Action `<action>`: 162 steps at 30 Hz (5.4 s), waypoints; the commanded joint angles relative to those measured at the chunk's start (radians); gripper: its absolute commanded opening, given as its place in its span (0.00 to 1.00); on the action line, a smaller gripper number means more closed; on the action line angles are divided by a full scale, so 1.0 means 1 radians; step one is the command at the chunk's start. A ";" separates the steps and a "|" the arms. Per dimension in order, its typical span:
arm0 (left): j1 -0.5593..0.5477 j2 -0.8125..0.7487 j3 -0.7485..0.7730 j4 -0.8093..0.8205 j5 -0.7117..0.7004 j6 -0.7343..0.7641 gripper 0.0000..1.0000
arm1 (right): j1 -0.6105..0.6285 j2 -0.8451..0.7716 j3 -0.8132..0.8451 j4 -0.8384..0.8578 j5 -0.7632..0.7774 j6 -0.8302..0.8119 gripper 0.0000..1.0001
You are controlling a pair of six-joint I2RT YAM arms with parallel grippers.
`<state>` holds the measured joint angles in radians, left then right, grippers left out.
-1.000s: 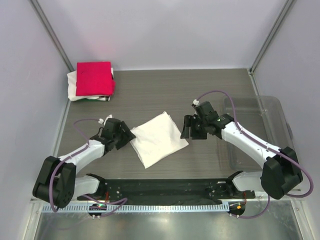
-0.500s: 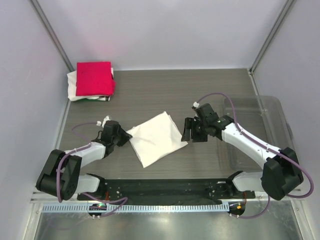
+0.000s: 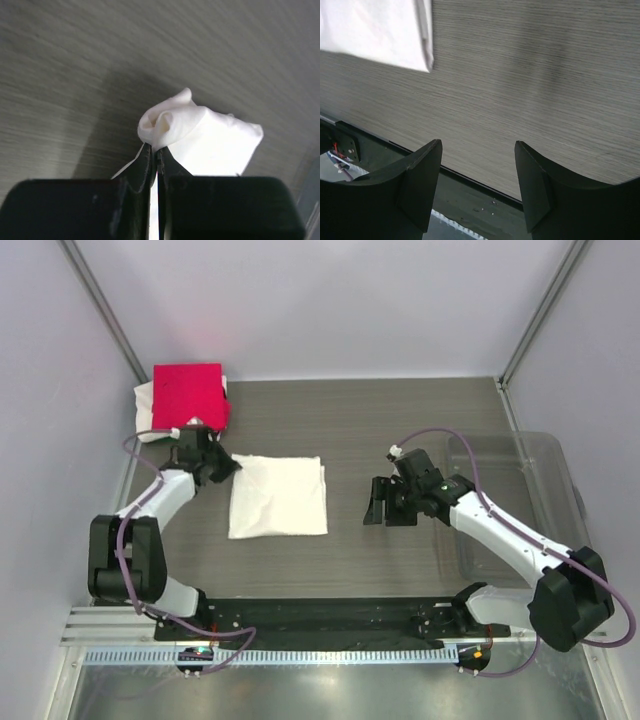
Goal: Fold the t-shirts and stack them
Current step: Neatly place the folded tshirt to the corner, then reset both grippers
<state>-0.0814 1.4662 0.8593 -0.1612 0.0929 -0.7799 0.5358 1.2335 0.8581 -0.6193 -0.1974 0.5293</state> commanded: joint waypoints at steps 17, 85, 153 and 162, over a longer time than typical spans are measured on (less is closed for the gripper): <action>0.160 0.221 0.812 -0.486 0.108 0.297 0.00 | 0.004 -0.091 -0.004 -0.051 -0.034 -0.008 0.66; 0.399 0.867 1.709 -0.420 0.105 0.392 0.00 | 0.006 0.290 -0.019 0.064 -0.091 -0.054 0.65; 0.356 -0.839 -0.300 -0.183 -0.150 0.201 0.80 | 0.323 -0.296 -0.111 -0.022 0.004 0.238 0.66; 0.276 -0.888 -0.476 -0.049 -0.203 0.214 0.81 | 0.368 -0.374 -0.168 -0.023 0.026 0.285 0.69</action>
<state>0.2153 0.5945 0.4152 -0.3370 -0.0624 -0.5659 0.8959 0.8841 0.6983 -0.6521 -0.1974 0.7795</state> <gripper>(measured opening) 0.818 0.685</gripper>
